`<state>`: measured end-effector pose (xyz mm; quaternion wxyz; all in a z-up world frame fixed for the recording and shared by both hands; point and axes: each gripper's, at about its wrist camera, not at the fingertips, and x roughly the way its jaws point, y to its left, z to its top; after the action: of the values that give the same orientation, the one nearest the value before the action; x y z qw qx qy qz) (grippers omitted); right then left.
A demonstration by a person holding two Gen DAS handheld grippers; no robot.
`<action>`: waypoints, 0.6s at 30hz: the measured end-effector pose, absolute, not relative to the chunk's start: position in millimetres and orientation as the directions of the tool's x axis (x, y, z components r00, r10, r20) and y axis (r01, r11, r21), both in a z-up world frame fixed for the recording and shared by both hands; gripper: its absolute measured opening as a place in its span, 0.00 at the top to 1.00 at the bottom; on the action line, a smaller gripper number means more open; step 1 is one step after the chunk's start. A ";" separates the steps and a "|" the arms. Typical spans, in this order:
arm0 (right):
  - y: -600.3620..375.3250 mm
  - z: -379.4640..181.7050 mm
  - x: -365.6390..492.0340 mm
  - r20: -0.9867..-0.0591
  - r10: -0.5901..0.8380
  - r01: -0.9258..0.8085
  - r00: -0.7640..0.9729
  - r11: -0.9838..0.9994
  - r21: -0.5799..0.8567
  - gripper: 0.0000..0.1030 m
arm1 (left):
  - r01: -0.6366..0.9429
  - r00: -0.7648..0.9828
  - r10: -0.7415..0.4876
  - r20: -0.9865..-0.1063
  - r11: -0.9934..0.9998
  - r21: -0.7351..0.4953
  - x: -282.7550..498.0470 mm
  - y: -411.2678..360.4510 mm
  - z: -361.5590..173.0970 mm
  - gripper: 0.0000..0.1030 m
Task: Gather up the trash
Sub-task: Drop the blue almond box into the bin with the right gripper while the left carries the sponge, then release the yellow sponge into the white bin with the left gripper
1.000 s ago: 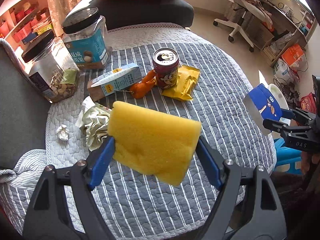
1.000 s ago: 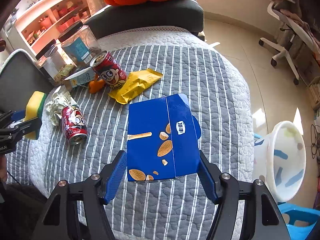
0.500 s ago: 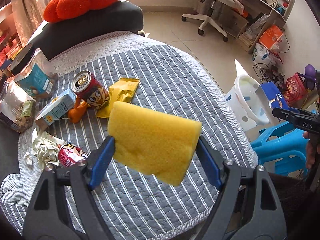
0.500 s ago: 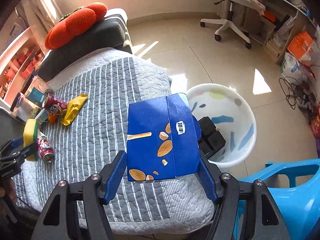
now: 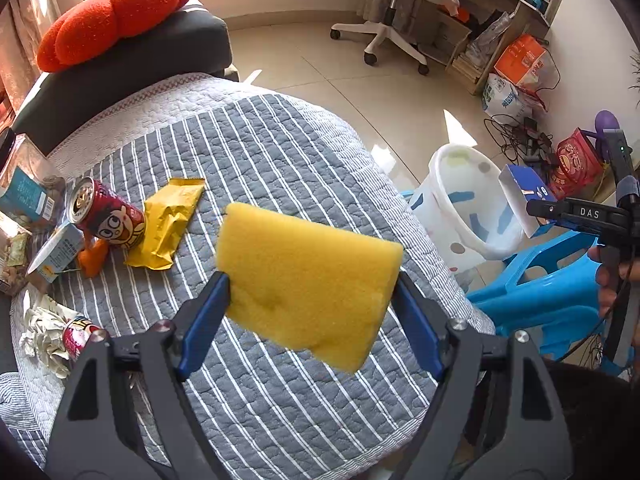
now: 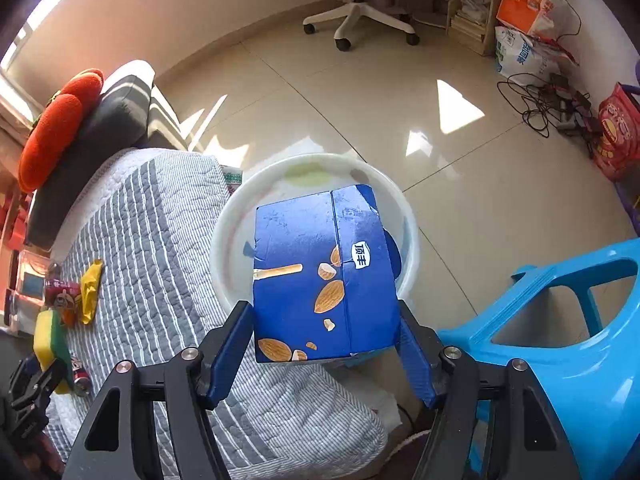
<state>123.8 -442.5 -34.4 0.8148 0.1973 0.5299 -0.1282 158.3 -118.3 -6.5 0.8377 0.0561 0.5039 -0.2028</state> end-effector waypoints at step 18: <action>-457.2 -30.2 74.7 -0.918 -0.018 0.418 0.396 0.894 0.163 0.19 | 0.549 0.358 -0.362 -0.861 0.827 -0.120 171.9 -218.1 -12.0 0.20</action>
<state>74.7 -457.2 -30.2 0.8141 0.1877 0.5331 -0.1337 171.9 -218.1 -12.0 0.8185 0.0948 0.4935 -0.2784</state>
